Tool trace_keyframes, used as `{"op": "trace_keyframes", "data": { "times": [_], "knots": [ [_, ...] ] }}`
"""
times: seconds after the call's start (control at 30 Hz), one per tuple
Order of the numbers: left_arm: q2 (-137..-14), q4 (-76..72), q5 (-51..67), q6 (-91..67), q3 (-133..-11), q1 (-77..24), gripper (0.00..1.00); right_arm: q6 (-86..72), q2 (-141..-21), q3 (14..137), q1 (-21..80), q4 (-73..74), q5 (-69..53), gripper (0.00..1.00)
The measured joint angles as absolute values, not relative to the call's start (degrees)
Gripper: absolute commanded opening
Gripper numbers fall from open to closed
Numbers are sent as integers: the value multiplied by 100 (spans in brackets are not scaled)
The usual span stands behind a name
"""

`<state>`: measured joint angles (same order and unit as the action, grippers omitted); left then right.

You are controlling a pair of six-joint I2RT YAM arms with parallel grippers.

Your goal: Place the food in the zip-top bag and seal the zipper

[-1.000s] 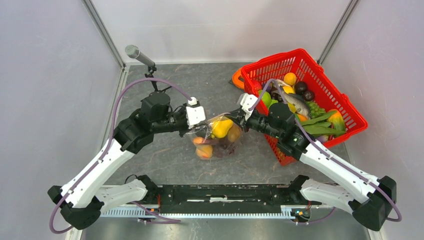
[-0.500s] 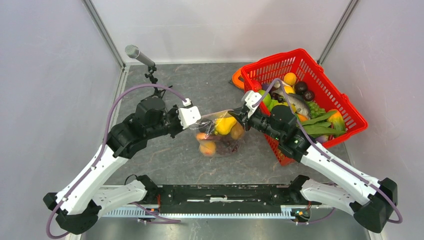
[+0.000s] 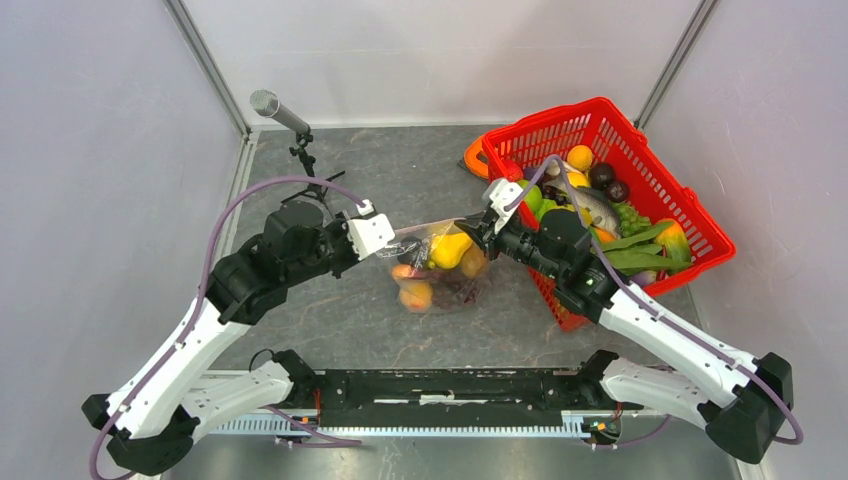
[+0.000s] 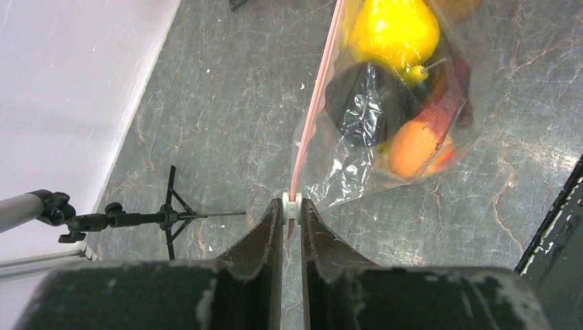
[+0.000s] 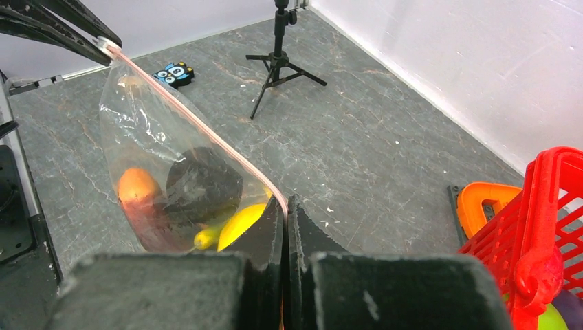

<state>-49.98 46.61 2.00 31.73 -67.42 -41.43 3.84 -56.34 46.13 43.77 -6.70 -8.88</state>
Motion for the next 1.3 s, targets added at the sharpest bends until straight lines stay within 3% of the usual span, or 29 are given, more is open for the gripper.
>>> {"op": "trace_keyframes", "data": {
  "times": [0.07,0.13,0.23,0.53,0.93,1.1,1.2,1.3],
  "knots": [
    [-4998,4652,152,3173,-6720,-4143,59,366,-5647,4613,4377,-687,-899,0],
    [-4989,4678,-21,3208,-6702,-4132,78,362,-5653,4613,4364,-690,-864,0],
    [-4875,4615,-283,3159,-6560,-4060,99,336,-5660,4613,4294,-707,-808,0],
    [-4421,3498,-755,2381,-6486,-4058,100,294,-6132,4993,4270,-735,-801,0],
    [-3887,2340,-2272,1382,-6493,-4056,100,303,-8062,8031,4263,-110,-952,0],
    [-3573,2012,-2720,1192,-6394,-4056,100,642,-8003,7835,4431,-296,-1575,1],
    [-3435,1944,-2755,1138,-6364,-4056,100,1109,-7647,6624,5205,-228,-1817,21],
    [-3391,1929,-2731,1111,-6368,-4056,100,1304,-7544,5629,5658,106,-2231,62]
  ]
}}
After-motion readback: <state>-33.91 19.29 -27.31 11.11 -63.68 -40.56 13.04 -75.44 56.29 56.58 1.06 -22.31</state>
